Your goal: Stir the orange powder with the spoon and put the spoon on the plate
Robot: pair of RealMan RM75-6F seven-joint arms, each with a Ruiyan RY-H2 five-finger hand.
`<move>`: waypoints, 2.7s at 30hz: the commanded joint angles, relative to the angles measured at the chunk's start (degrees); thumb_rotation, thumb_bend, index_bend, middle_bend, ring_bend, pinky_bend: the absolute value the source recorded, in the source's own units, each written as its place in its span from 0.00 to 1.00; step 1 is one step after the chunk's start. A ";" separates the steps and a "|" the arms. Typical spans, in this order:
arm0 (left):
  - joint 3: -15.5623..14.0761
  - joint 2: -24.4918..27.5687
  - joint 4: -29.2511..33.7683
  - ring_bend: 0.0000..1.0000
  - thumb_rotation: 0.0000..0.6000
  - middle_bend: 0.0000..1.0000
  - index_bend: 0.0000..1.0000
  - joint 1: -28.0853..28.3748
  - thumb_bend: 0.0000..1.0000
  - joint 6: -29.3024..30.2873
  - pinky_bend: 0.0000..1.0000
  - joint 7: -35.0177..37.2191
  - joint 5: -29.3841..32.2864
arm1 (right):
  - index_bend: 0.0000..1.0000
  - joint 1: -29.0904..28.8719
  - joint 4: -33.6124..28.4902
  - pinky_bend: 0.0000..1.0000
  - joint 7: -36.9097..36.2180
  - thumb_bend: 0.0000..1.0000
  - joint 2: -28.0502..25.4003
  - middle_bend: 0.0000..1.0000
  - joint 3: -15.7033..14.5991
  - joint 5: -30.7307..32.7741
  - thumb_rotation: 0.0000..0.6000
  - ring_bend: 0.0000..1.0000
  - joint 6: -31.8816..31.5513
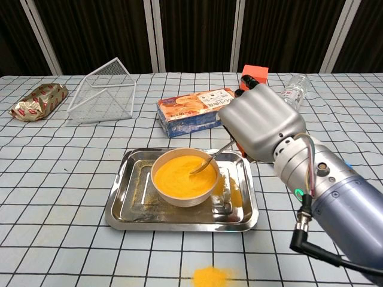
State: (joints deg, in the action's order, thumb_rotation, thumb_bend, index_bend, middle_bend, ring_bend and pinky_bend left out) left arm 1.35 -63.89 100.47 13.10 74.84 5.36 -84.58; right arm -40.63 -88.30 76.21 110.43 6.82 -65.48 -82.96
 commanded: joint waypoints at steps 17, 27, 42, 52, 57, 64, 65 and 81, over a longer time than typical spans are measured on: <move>-0.06 0.00 0.03 0.00 1.00 0.00 0.00 -0.07 0.00 0.14 0.02 -0.10 -0.09 | 0.92 -1.46 5.98 0.04 7.16 0.84 -4.39 0.49 -6.40 -12.19 1.00 0.20 1.47; -0.02 -0.06 0.05 0.00 1.00 0.00 0.00 -0.04 0.00 0.10 0.02 -0.24 0.03 | 0.92 -0.78 7.05 0.04 7.02 0.84 -5.71 0.49 -6.29 -15.90 1.00 0.20 1.06; -0.03 0.00 0.08 0.00 1.00 0.00 0.00 -0.06 0.00 0.04 0.02 -0.16 0.13 | 0.92 0.72 10.23 0.04 4.88 0.84 -2.93 0.49 -5.93 -17.46 1.00 0.20 2.93; -0.06 0.11 0.05 0.00 1.00 0.00 0.00 -0.04 0.00 0.02 0.02 0.12 0.02 | 0.92 1.67 12.16 0.04 2.45 0.84 0.48 0.49 -4.90 -18.65 1.00 0.20 3.29; -0.10 0.13 0.11 0.00 1.00 0.00 0.00 -0.04 0.00 -0.02 0.02 0.03 0.00 | 0.92 1.92 11.92 0.04 1.94 0.84 1.97 0.49 -3.44 -18.39 1.00 0.20 3.49; -0.09 0.13 0.13 0.00 1.00 0.00 0.00 -0.07 0.00 0.11 0.02 0.14 -0.09 | 0.92 2.08 11.60 0.04 2.54 0.84 3.02 0.49 -2.22 -19.20 1.00 0.20 4.05; -0.08 0.14 0.14 0.00 1.00 0.00 0.00 -0.08 0.00 0.13 0.02 0.16 -0.11 | 0.92 2.06 11.55 0.04 2.68 0.84 3.06 0.49 -2.08 -19.32 1.00 0.20 4.19; -0.09 0.10 0.14 0.00 1.00 0.00 0.00 -0.06 0.00 0.06 0.02 0.03 -0.03 | 0.92 2.34 8.65 0.04 4.75 0.84 -0.32 0.49 0.47 -21.17 1.00 0.20 5.10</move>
State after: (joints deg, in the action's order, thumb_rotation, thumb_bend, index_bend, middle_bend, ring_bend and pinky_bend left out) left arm 1.26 -63.79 100.61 13.04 74.90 5.40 -84.62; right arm -38.38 -79.41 80.88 110.42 7.24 -86.45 -77.93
